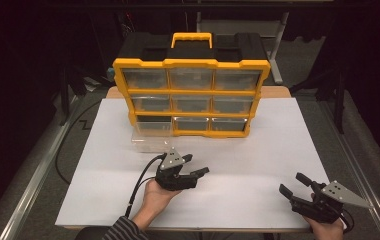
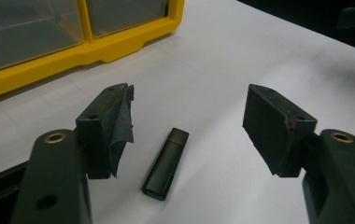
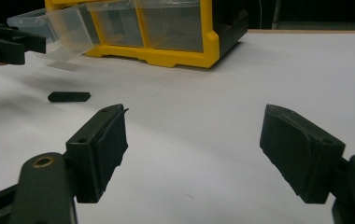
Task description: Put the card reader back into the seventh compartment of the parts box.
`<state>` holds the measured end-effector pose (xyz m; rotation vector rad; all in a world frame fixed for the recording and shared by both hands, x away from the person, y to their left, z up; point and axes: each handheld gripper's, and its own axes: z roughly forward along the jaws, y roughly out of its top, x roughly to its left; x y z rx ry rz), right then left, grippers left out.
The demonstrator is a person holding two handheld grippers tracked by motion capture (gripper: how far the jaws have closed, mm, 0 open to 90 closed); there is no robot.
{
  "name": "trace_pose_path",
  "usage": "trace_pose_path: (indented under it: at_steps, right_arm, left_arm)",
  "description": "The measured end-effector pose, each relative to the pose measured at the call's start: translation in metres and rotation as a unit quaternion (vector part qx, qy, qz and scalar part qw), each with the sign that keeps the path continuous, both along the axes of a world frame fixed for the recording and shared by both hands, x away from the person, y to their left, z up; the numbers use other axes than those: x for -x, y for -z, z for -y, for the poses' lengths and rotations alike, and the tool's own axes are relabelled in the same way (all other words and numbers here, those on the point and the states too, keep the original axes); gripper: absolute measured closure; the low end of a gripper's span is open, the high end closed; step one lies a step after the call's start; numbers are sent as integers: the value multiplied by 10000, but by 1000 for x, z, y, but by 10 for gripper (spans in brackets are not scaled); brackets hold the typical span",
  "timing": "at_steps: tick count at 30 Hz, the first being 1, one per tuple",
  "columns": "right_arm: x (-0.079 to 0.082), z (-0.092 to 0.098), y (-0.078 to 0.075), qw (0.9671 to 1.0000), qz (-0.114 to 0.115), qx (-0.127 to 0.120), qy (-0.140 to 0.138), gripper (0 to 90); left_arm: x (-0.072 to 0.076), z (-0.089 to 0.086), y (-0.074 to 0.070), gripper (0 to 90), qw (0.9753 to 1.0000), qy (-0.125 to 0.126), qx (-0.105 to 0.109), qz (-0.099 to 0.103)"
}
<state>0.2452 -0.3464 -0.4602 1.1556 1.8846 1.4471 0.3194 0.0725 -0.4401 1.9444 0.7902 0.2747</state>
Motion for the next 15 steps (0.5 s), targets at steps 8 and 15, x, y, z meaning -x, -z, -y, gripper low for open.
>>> trace_pose_path:
  at_steps: [8, 15]
  right_arm:
    - [0, 0, 0, 10000, 11, -23, -15, 237]
    - [0, 0, 0, 10000, 7, -18, -13, 237]
  left_arm:
    - [-6, 3, -6, 323, 9994, -18, -210, -280]
    - [-11, 6, -13, 333, 9966, -2, -628, -526]
